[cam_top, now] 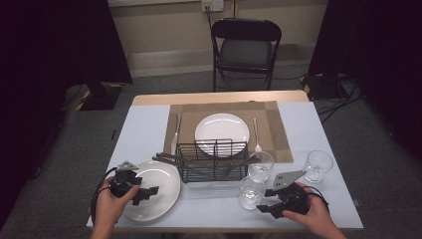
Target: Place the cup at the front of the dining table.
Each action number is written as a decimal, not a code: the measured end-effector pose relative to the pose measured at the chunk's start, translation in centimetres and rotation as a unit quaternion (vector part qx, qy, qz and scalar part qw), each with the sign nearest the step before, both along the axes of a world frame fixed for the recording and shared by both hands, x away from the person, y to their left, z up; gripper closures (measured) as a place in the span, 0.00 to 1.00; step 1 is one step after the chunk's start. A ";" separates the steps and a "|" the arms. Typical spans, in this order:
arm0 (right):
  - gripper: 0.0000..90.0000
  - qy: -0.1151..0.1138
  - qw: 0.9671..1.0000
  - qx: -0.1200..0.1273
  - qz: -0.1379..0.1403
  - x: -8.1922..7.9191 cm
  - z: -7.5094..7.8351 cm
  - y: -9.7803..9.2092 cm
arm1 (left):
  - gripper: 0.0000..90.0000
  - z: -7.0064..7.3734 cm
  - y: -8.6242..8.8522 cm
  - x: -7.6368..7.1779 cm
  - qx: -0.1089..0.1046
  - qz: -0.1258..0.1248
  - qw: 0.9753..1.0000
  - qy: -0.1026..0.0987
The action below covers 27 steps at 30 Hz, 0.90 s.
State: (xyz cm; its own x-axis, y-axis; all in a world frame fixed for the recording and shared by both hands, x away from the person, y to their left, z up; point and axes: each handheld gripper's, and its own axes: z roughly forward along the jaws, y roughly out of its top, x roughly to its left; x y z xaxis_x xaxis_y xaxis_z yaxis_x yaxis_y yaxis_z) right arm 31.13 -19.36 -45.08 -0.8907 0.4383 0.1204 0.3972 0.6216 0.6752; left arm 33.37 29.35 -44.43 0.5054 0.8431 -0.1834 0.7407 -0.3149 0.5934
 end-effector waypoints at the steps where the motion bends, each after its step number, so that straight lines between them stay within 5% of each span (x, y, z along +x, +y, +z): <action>1: 0.50 -0.001 1.000 0.000 0.000 0.0 0.0 0.0 | 0.21 0.0 0.0 0.0 0.000 0.000 1.000 0.000; 27: 0.50 -0.010 1.000 -0.007 0.011 0.1 0.1 1.4 | 0.21 0.0 0.0 0.0 0.004 -0.001 1.000 0.001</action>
